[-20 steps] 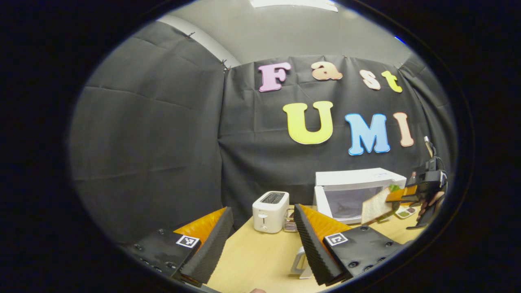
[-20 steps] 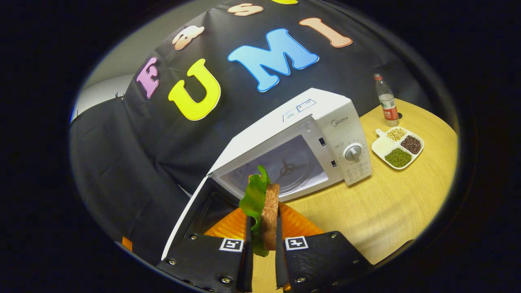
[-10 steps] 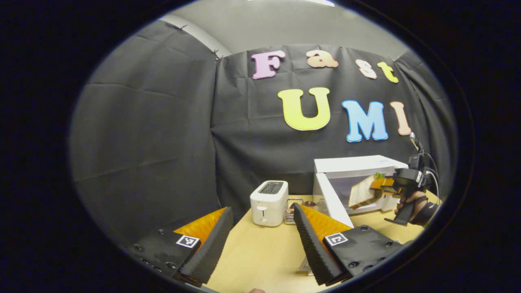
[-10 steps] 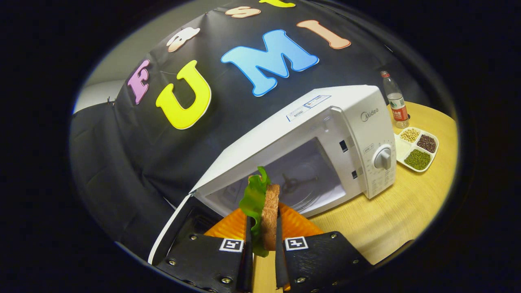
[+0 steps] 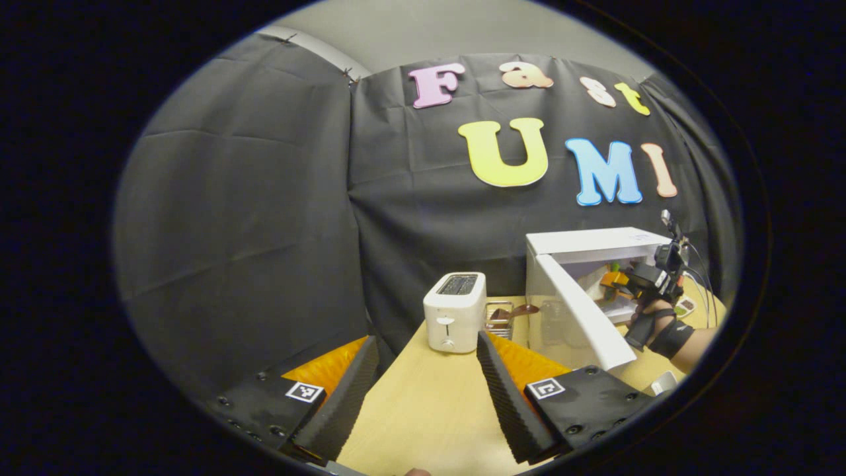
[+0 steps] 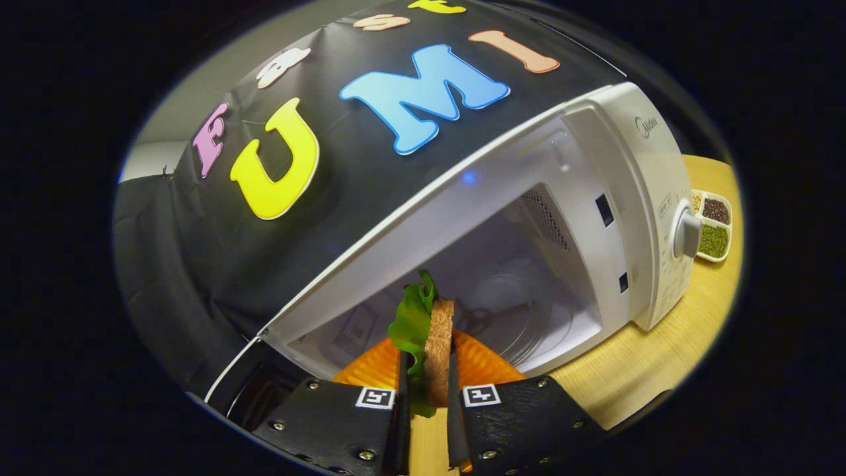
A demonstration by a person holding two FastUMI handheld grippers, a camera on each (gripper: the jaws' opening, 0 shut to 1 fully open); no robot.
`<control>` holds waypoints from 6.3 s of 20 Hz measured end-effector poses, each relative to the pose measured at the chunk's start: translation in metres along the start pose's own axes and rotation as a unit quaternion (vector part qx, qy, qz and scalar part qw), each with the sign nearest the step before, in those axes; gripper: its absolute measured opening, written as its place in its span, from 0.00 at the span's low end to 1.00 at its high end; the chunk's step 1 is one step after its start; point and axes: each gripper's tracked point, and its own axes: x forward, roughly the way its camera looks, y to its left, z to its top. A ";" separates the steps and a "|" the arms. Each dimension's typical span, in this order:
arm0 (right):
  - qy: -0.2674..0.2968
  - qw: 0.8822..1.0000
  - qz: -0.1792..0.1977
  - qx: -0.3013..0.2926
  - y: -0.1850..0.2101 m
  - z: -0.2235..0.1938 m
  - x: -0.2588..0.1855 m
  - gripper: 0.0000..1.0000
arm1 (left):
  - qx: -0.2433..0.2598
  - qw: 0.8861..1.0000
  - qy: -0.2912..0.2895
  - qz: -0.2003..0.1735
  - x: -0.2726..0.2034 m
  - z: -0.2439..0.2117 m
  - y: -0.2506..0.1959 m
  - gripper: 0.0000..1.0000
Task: Open the microwave oven with the left hand, put the food in, and close the microwave oven.
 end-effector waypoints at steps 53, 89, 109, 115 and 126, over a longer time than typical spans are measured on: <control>-0.114 0.949 0.035 -0.291 -0.040 0.167 -0.394 0.98 | -0.037 0.995 -0.089 0.002 -0.153 0.049 -0.092 0.80; -0.146 0.943 -0.021 -0.300 -0.030 0.189 -0.381 0.98 | -0.004 0.985 0.028 -0.170 -0.041 -0.054 -0.203 0.07; -0.178 0.927 -0.158 -0.290 -0.094 0.222 -0.419 0.98 | 0.037 0.933 0.003 -0.358 0.019 -0.009 -0.384 0.10; -0.191 0.916 -0.203 -0.288 -0.110 0.228 -0.429 0.98 | 0.033 0.924 -0.004 -0.382 0.042 0.000 -0.420 0.10; -0.193 0.904 -0.261 -0.279 -0.127 0.217 -0.436 0.98 | 0.022 0.923 -0.008 -0.383 0.103 0.014 -0.464 0.07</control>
